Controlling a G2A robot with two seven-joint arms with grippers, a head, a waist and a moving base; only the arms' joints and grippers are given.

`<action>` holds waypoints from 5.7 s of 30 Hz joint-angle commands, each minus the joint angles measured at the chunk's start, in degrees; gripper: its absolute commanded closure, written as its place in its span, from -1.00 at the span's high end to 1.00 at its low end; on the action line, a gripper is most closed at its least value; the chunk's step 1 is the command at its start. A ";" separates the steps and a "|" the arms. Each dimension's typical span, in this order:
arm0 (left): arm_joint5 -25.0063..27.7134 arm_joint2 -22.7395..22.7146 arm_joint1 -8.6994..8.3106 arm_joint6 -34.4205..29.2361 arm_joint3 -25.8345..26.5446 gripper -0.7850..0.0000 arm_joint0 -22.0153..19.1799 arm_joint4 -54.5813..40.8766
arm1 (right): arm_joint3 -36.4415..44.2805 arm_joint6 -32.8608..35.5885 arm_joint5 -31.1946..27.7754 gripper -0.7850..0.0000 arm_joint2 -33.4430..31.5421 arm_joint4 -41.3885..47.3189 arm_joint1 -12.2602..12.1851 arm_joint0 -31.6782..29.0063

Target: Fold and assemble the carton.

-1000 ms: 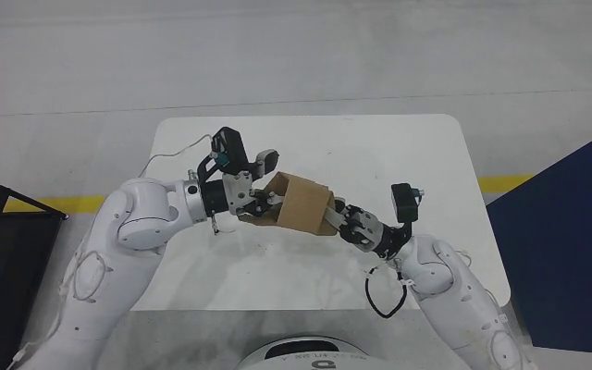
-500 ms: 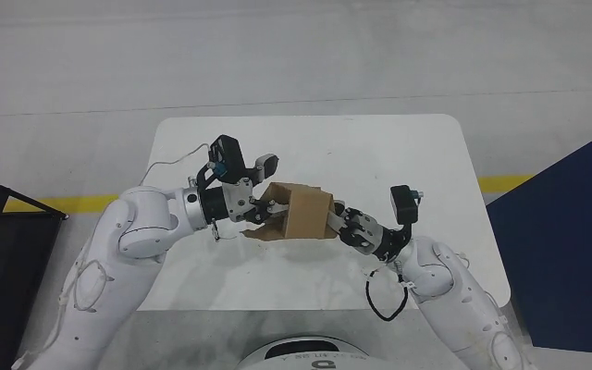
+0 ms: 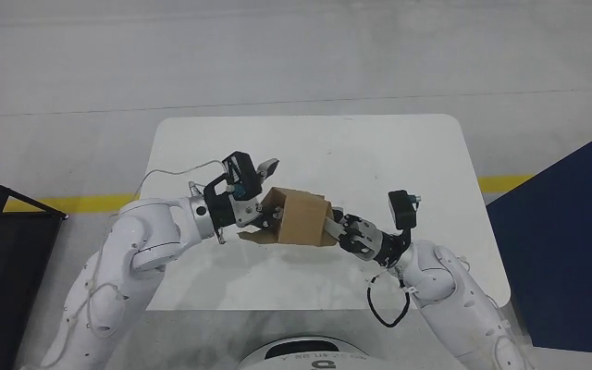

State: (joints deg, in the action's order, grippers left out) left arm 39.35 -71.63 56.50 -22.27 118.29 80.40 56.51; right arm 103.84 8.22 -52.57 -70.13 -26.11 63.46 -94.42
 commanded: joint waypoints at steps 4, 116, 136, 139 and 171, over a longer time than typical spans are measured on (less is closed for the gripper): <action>0.02 0.28 0.05 3.04 0.13 1.00 0.74 2.12 | 0.52 0.86 -0.07 -1.00 -0.09 0.24 -0.19 -0.57; 4.74 -5.09 -1.18 9.43 -4.63 0.84 1.39 -2.71 | -0.27 2.50 4.22 -1.00 -0.55 4.91 -1.02 0.91; 4.28 -12.61 -1.88 9.79 -3.72 0.89 9.20 -10.79 | -0.05 3.16 3.57 -1.00 -0.54 8.35 -1.12 1.16; 5.14 -10.60 -1.72 9.74 -3.11 0.90 8.83 -11.01 | -0.02 3.10 3.79 -1.00 -0.54 8.29 -1.10 1.16; 9.74 -11.81 -2.03 10.16 -3.11 1.00 10.78 -16.21 | -1.96 3.12 5.89 -1.00 -1.15 6.31 -1.01 1.95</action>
State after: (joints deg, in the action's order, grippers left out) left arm 48.93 -83.48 54.51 -11.49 114.79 91.27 39.92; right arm 102.03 11.28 -47.02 -71.42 -19.38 62.42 -92.66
